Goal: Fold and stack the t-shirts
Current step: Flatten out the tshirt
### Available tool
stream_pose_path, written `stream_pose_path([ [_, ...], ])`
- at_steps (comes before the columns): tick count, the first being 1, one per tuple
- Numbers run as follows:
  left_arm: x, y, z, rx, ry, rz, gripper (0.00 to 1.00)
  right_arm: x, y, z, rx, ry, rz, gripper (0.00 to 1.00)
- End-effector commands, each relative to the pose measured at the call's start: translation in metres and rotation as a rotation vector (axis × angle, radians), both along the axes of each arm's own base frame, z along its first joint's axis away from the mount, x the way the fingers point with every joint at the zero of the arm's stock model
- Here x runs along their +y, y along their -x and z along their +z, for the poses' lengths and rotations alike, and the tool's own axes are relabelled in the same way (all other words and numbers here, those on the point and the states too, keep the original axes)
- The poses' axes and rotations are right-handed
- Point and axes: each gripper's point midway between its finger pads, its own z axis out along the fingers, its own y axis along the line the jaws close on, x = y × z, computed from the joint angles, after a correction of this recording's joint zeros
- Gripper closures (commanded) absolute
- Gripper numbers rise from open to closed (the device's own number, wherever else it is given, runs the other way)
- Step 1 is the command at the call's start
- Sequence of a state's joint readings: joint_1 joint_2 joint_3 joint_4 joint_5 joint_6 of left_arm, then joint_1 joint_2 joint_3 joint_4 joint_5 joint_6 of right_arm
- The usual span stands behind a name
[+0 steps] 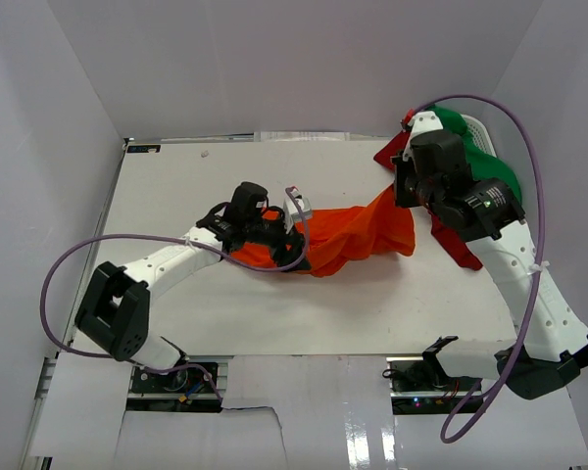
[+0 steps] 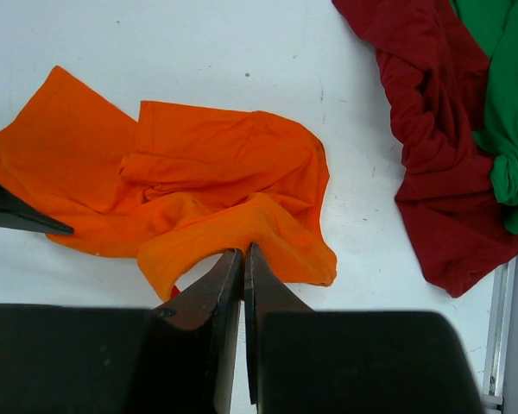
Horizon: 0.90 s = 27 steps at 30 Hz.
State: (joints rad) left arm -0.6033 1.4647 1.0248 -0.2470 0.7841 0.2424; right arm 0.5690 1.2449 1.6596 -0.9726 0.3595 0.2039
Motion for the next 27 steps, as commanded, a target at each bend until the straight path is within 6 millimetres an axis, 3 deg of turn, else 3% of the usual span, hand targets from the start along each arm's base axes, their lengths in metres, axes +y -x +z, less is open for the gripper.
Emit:
stream_pose_path([
  [1,-0.003,-0.011,-0.013,-0.003,-0.044,0.012,0.17,0.002,-0.001,0.025,-0.058,-0.033,0.022,0.92],
  [6,0.000,-0.039,-0.046,-0.006,-0.155,0.114,0.25,0.004,0.001,0.026,-0.059,-0.038,0.044,0.92],
  [8,0.001,-0.043,-0.063,0.023,-0.205,0.124,0.38,0.004,0.001,0.029,-0.064,-0.044,0.046,0.92],
  [9,0.000,-0.046,-0.064,0.028,-0.214,0.131,0.54,0.004,0.001,0.029,-0.065,-0.045,0.047,0.92],
  [10,0.000,-0.047,-0.068,0.037,-0.226,0.136,0.60,0.003,0.000,0.031,-0.067,-0.046,0.046,0.92],
  [13,0.004,-0.048,-0.075,0.040,-0.250,0.154,0.65,0.002,-0.002,0.037,-0.073,-0.047,0.043,0.92],
  [22,0.013,-0.046,-0.053,-0.036,-0.247,0.204,0.65,-0.004,-0.021,0.072,-0.094,-0.045,0.028,0.92],
  [25,0.015,-0.051,-0.037,-0.088,-0.265,0.253,0.74,-0.003,-0.029,0.074,-0.087,-0.047,0.029,0.92],
  [27,0.021,-0.061,-0.019,-0.117,-0.296,0.329,0.90,-0.003,-0.033,0.072,-0.081,-0.048,0.026,0.92],
])
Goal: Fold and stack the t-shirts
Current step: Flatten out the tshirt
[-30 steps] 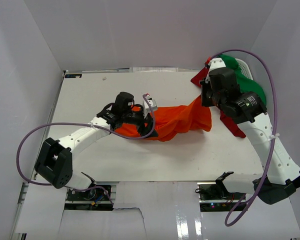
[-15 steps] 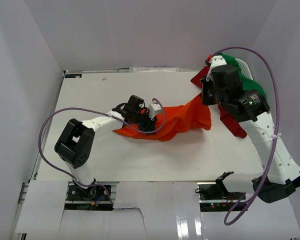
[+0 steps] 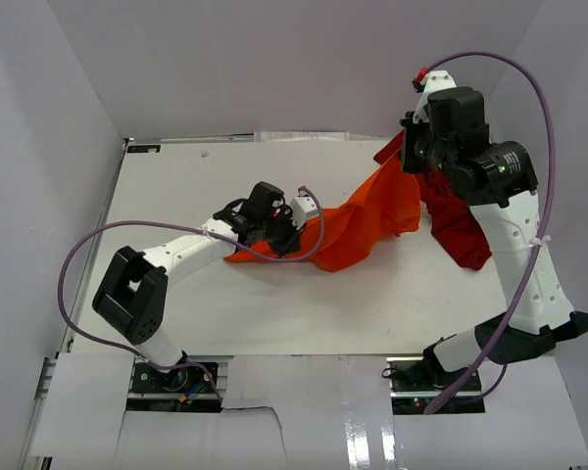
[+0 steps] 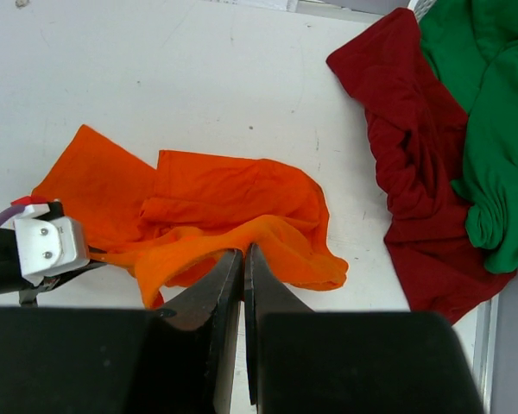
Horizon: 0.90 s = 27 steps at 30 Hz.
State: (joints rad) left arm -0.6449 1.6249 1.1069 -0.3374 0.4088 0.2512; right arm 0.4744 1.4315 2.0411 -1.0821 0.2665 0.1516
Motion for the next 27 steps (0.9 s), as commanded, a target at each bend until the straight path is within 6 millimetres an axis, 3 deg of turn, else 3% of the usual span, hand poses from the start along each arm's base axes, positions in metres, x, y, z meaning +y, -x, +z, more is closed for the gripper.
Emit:
stream_pose_path([
  [1,0.007,-0.019,0.055,-0.125,-0.014,0.112,0.96,-0.001,-0.001,0.011,-0.023,-0.008,0.019,0.92],
  [2,0.013,-0.016,0.056,-0.103,-0.049,0.139,1.00,0.000,-0.004,0.011,-0.021,-0.009,0.018,0.92],
  [3,0.012,-0.026,0.081,-0.125,-0.035,0.198,1.00,-0.001,-0.005,0.011,-0.021,-0.011,0.015,0.92],
  [5,0.016,-0.017,0.088,-0.075,-0.086,0.221,1.00,0.000,-0.009,0.011,-0.019,-0.012,0.016,0.92],
  [6,0.017,-0.023,0.111,-0.110,-0.086,0.261,1.00,-0.001,-0.010,0.011,-0.020,-0.013,0.013,0.92],
  [7,0.020,-0.023,0.118,-0.107,-0.097,0.296,1.00,-0.001,-0.013,0.010,-0.017,-0.012,0.010,0.92],
  [8,0.029,-0.016,0.120,-0.093,-0.138,0.317,1.00,-0.001,-0.016,0.009,-0.013,-0.010,0.008,0.92],
  [9,0.042,-0.022,0.128,-0.127,-0.182,0.386,1.00,-0.002,-0.018,0.008,-0.012,-0.012,0.003,0.92],
  [10,0.046,-0.026,0.149,-0.153,-0.166,0.432,1.00,-0.002,-0.019,0.007,-0.010,-0.014,0.004,0.92],
  [12,0.068,-0.020,0.159,-0.149,-0.244,0.494,1.00,-0.003,-0.022,0.006,-0.005,-0.018,0.000,0.92],
  [13,0.084,-0.019,0.177,-0.175,-0.277,0.554,1.00,-0.003,-0.019,0.009,-0.011,-0.030,0.001,0.92],
  [15,0.092,-0.016,0.193,-0.178,-0.251,0.622,1.00,-0.006,-0.018,0.011,-0.022,-0.037,-0.006,0.92],
  [17,0.096,-0.012,0.188,-0.168,-0.260,0.624,1.00,-0.011,-0.016,0.016,-0.038,-0.043,-0.025,0.92],
  [19,0.101,-0.012,0.170,-0.152,-0.320,0.635,1.00,-0.018,-0.017,0.018,-0.041,-0.044,-0.044,0.92],
  [22,0.083,0.001,0.168,-0.033,-0.267,0.600,1.00,-0.023,-0.017,0.026,-0.055,-0.053,-0.047,0.92],
  [25,0.054,0.021,0.205,0.047,-0.051,0.536,1.00,-0.028,-0.012,0.035,-0.074,-0.050,-0.053,0.92],
  [27,0.034,0.044,0.207,0.163,0.041,0.450,1.00,-0.032,-0.010,0.036,-0.081,-0.046,-0.069,0.92],
])
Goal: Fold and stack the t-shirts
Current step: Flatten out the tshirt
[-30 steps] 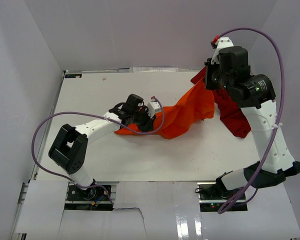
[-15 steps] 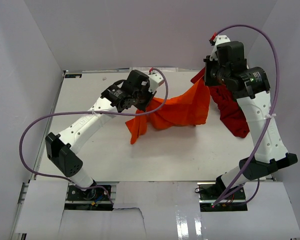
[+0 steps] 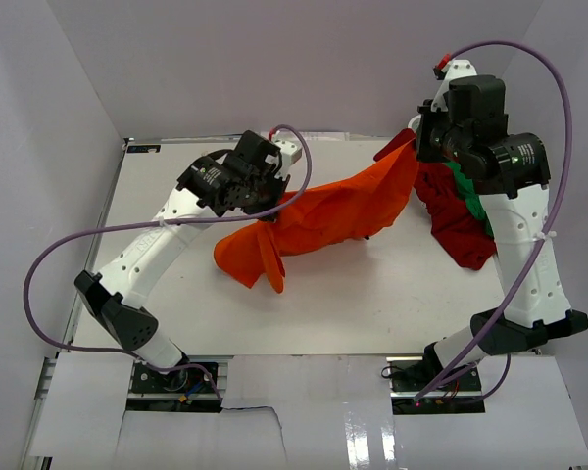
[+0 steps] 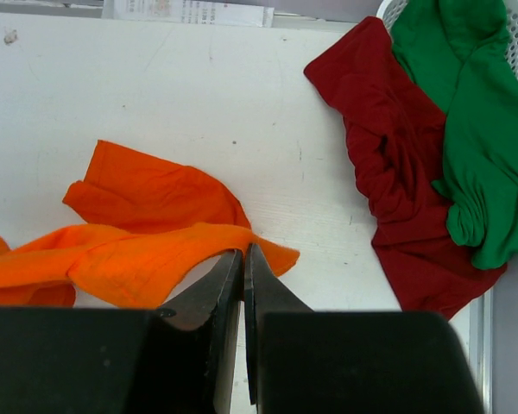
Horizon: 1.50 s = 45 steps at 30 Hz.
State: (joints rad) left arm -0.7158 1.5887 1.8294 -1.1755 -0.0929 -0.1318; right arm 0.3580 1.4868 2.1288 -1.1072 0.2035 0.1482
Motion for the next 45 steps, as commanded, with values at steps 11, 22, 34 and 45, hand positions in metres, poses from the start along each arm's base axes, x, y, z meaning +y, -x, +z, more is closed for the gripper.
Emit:
stream_pose_path([
  [11,-0.122,0.159,0.063,0.414,0.724,-0.632,1.00,-0.012,0.012,0.025,-0.076,-0.027,-0.015,0.92],
  [22,0.013,0.006,-0.033,0.635,1.051,0.003,1.00,-0.006,0.008,-0.008,-0.018,-0.022,0.008,0.92],
  [34,0.026,-0.031,-0.108,0.628,0.890,0.177,0.02,-0.010,0.014,-0.043,0.015,0.010,0.011,0.92],
  [45,0.068,0.001,0.000,-0.031,0.590,0.174,0.02,-0.016,0.018,-0.055,0.011,0.030,-0.004,0.92],
])
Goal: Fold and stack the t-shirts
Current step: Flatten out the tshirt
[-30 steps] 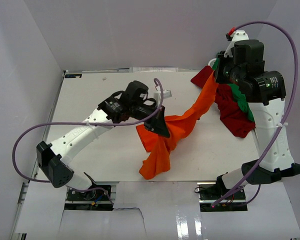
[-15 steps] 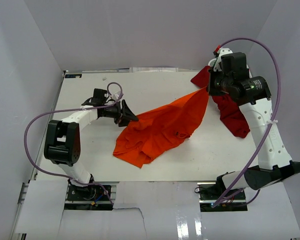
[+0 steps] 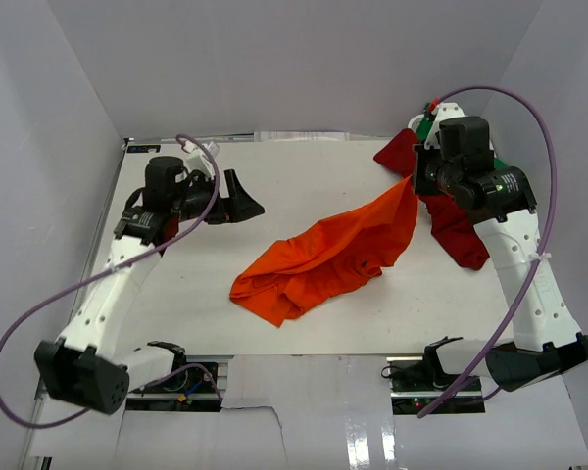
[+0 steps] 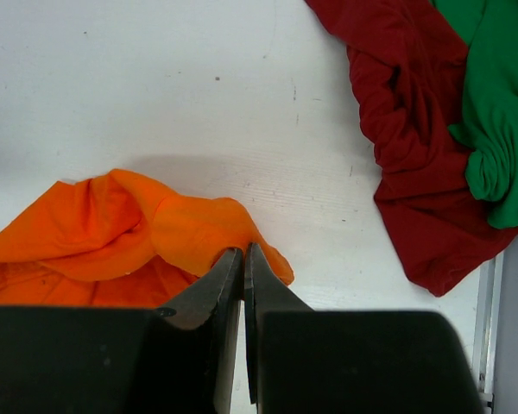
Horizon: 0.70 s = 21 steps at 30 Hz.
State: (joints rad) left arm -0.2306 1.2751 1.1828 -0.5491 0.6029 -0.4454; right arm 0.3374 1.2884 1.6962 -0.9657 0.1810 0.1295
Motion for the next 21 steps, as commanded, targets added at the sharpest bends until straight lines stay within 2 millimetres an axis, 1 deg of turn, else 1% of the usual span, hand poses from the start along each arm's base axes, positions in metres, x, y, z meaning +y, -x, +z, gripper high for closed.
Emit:
stream_pose_path([
  [1,0.019,0.033,0.013,-0.135,-0.113,0.021,0.02,-0.004,-0.005,0.014,-0.077,-0.005,-0.011,0.92],
  [2,0.017,0.044,0.020,-0.150,-0.085,0.008,0.02,-0.003,-0.005,0.012,-0.071,-0.005,-0.009,0.92],
  [3,0.014,0.052,0.018,-0.135,-0.062,-0.012,0.02,-0.003,-0.006,0.012,-0.071,-0.008,-0.008,0.92],
  [4,0.004,0.067,0.008,-0.084,-0.013,-0.078,0.02,-0.002,-0.006,0.012,-0.073,-0.012,-0.007,0.92],
  [6,-0.009,0.083,0.011,-0.055,0.094,-0.151,0.02,0.000,-0.005,0.009,-0.067,-0.020,-0.002,0.92],
  [7,-0.024,0.105,0.013,-0.053,0.203,-0.303,0.02,0.000,-0.005,0.011,-0.071,-0.029,-0.003,0.92],
  [8,-0.029,0.118,0.021,-0.074,0.262,-0.383,0.02,0.001,-0.005,0.010,-0.070,-0.031,-0.002,0.92],
  [9,-0.030,0.134,0.034,-0.066,0.328,-0.410,0.02,0.001,-0.005,0.011,-0.071,-0.033,-0.002,0.92],
  [10,-0.030,0.142,0.043,-0.091,0.356,-0.426,0.02,0.001,-0.005,0.010,-0.071,-0.035,-0.002,0.92],
  [11,-0.029,0.143,0.056,-0.169,0.363,-0.412,0.02,0.002,-0.005,0.010,-0.068,-0.038,-0.002,0.92],
  [12,-0.025,0.142,0.067,-0.206,0.367,-0.359,0.02,0.002,-0.004,0.010,-0.070,-0.040,-0.001,0.92],
  [13,-0.018,0.151,0.087,-0.298,0.377,-0.301,0.02,0.002,-0.005,0.010,-0.069,-0.041,-0.001,0.92],
  [14,-0.012,0.149,0.105,-0.342,0.389,-0.225,0.02,0.002,-0.005,0.008,-0.065,-0.040,0.000,0.92],
  [15,-0.008,0.153,0.119,-0.365,0.390,-0.198,0.02,0.002,-0.005,0.008,-0.064,-0.041,-0.001,0.92],
  [17,0.003,0.152,0.139,-0.428,0.326,-0.135,0.02,0.003,-0.005,0.007,-0.060,-0.044,0.002,0.92],
  [19,0.003,0.150,0.139,-0.404,0.318,-0.116,0.02,0.005,-0.005,0.008,-0.061,-0.047,0.007,0.92],
  [21,-0.002,0.155,0.131,-0.387,0.318,-0.180,0.02,0.005,-0.006,0.007,-0.059,-0.048,0.007,0.92],
])
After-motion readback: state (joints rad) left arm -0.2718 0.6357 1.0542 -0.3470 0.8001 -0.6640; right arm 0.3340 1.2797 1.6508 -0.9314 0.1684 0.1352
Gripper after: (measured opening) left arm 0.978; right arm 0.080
